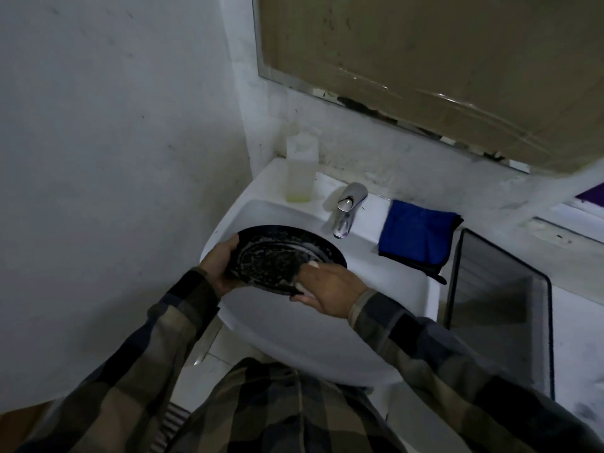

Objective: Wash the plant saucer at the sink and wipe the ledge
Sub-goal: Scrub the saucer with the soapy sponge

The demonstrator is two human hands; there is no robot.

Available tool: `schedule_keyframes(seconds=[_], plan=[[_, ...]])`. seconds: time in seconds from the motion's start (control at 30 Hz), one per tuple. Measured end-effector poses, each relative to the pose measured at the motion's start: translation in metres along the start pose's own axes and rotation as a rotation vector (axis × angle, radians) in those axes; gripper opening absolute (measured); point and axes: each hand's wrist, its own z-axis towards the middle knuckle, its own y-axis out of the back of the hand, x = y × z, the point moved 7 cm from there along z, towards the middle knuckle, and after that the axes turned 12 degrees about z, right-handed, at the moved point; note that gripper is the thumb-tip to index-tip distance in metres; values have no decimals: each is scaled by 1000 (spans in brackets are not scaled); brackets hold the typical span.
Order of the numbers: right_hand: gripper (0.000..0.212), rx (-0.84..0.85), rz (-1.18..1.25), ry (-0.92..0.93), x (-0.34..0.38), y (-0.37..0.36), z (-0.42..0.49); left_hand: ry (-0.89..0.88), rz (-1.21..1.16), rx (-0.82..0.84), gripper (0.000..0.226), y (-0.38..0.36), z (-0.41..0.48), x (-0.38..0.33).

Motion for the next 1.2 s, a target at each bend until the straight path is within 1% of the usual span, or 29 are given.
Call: schedule_keyframes(seconds=[0.07, 0.1, 0.17, 0.2, 0.23, 0.27, 0.33, 0.37, 0.4, 0.43, 0.47, 0.53, 0.57, 0.63, 0.67, 0.73, 0.8, 0.83, 0.87, 0.9, 0.97, 1.03, 1.07, 1.13, 1.2], plan=[[41, -52, -8, -12, -3, 4, -3, 26, 27, 24, 50, -3, -1, 1], [46, -86, -3, -25, -4, 7, -3, 39, 39, 0, 50, -3, -2, 1], [43, -144, 18, -54, -8, 13, -4, 6, 169, -121, 54, 5, -1, 3], [41, -164, 36, -67, -10, 15, -5, -55, 263, -200, 60, 10, -1, 1], [43, -174, 63, -90, -14, 17, -6, -150, 352, -254, 65, 14, -1, -3], [49, -176, 94, -124, -19, 19, -6, -276, 435, -281, 65, 15, -1, -8], [56, -164, 144, -203, -31, 20, -8, -563, 713, -294, 56, 9, -11, -20], [53, -155, 154, -240, -36, 21, -7, -703, 871, -272, 59, 3, -17, -24], [46, -148, 159, -279, -41, 22, -7, -794, 961, -227, 60, -1, -20, -25], [40, -150, 180, -332, -47, 23, -6, -823, 972, -174, 58, -8, -27, -26], [37, -161, 224, -396, -54, 24, -6, -819, 987, -135, 55, -13, -31, -27], [34, -230, 330, -549, -66, 27, -7, -816, 1019, -129, 56, -18, -33, -27], [33, -277, 368, -627, -71, 29, -7, -799, 1015, -146, 52, -19, -33, -26], [31, -363, 350, -702, -74, 31, -5, -773, 962, -184, 37, -20, -31, -23], [29, -395, 290, -701, -72, 32, -2, -765, 940, -203, 35, -20, -30, -22], [24, -449, 217, -713, -66, 26, 4, -757, 900, -242, 41, -22, -32, -22], [33, -479, 272, -810, -60, 16, 7, -761, 873, -269, 53, -26, -33, -23], [39, -474, 313, -858, -54, 9, 8, -748, 856, -282, 52, -27, -34, -23], [44, -466, 329, -852, -44, 5, 11, -737, 837, -294, 47, -29, -34, -22], [47, -447, 317, -782, -28, 1, 18, -732, 823, -308, 42, -30, -34, -20], [53, -323, 290, -581, 10, -13, 35, -726, 814, -318, 34, -29, -31, -17], [53, -239, 289, -515, 25, -23, 44, -709, 777, -298, 27, -27, -29, -13], [48, -245, 275, -527, 21, -22, 45, -703, 742, -281, 27, -28, -31, -12], [36, -325, 258, -611, 3, -15, 44, -724, 746, -276, 28, -33, -38, -13], [31, -405, 259, -701, -13, -8, 43, -730, 773, -280, 30, -37, -38, -12]])
